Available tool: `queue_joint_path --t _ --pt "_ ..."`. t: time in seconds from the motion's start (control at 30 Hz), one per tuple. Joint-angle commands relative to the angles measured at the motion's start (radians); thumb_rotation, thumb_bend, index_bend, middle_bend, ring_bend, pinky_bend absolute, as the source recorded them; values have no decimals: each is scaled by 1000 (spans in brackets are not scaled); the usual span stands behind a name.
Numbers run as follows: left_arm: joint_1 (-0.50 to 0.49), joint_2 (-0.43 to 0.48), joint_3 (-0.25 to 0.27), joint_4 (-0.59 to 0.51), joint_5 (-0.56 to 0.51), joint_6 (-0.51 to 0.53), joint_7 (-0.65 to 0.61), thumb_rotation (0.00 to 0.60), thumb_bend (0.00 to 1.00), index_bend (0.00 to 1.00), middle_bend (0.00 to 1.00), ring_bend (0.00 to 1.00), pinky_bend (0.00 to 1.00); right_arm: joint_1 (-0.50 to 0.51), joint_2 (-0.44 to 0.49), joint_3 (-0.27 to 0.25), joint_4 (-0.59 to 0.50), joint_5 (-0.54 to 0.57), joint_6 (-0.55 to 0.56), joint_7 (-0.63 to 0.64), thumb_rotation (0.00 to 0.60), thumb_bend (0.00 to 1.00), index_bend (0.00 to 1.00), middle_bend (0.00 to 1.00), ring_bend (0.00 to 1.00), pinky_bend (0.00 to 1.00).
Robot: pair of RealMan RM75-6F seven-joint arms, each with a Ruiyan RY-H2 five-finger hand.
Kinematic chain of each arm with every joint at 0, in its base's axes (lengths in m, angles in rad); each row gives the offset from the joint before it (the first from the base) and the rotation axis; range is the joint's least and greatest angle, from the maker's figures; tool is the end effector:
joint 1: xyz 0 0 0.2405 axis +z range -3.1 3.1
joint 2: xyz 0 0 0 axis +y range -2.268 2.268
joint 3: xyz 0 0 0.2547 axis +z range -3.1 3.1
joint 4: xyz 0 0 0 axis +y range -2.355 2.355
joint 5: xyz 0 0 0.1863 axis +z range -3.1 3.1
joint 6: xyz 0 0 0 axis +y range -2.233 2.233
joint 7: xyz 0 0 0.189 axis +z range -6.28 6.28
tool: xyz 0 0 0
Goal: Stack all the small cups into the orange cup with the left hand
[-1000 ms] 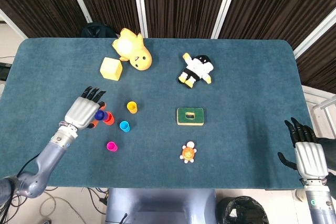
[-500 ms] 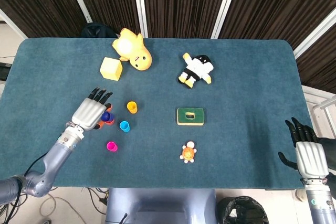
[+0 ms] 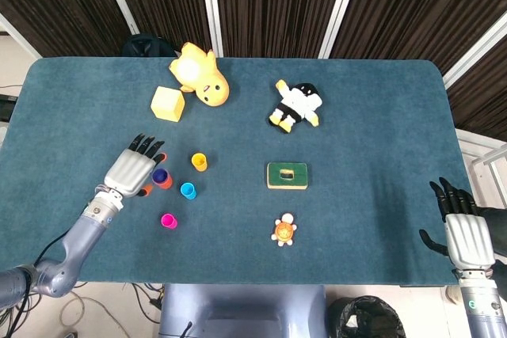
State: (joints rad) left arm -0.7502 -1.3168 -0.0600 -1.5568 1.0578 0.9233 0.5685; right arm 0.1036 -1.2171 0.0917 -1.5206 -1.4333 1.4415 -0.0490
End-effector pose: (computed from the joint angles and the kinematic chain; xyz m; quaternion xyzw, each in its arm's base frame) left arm -0.1875 0.3785 0.0427 -0.8031 -0.2708 -0.2310 0.4778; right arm -0.3162 -0.2380 0.1619 0.5825 -0.3884 0.3713 0.6099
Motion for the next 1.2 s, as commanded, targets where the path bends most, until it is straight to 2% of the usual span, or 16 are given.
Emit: queue_joint_path --t 0.03,0.2,0.37,0.43,0.6,0.83,1.2 --pt "-7 9 10 -6 -24 -20 22 600 162 133 46 0 0 -1 -1 3 0 5 2 -2 600 318 69 27 110 111" --pt "-14 19 -5 -26 -55 -13 32 600 158 100 57 0 2 -2 -2 5 -2 10 3 -5 600 318 69 27 110 111" --pt "-5 -14 -51 -14 -35 64 -7 600 158 99 74 0 12 -2 -4 4 -3 9 1 -8 600 317 69 27 110 111" --pt "-12 -29 -63 -1 -30 65 -19 600 158 111 75 0 12 -1 -5 3 -3 8 1 -10 600 317 69 27 110 111" --pt "-62 -55 -90 40 -43 12 -10 600 158 124 76 0 13 -2 -7 3 -3 9 3 -15 600 318 69 28 110 111" --pt "-149 -112 -121 101 -184 -125 26 600 158 131 76 0 12 -3 -7 4 -1 12 2 -13 600 317 69 27 110 111" --pt "-222 -224 -126 211 -272 -155 61 600 183 252 99 0 12 -3 -4 10 4 18 3 -4 600 317 69 27 110 110"
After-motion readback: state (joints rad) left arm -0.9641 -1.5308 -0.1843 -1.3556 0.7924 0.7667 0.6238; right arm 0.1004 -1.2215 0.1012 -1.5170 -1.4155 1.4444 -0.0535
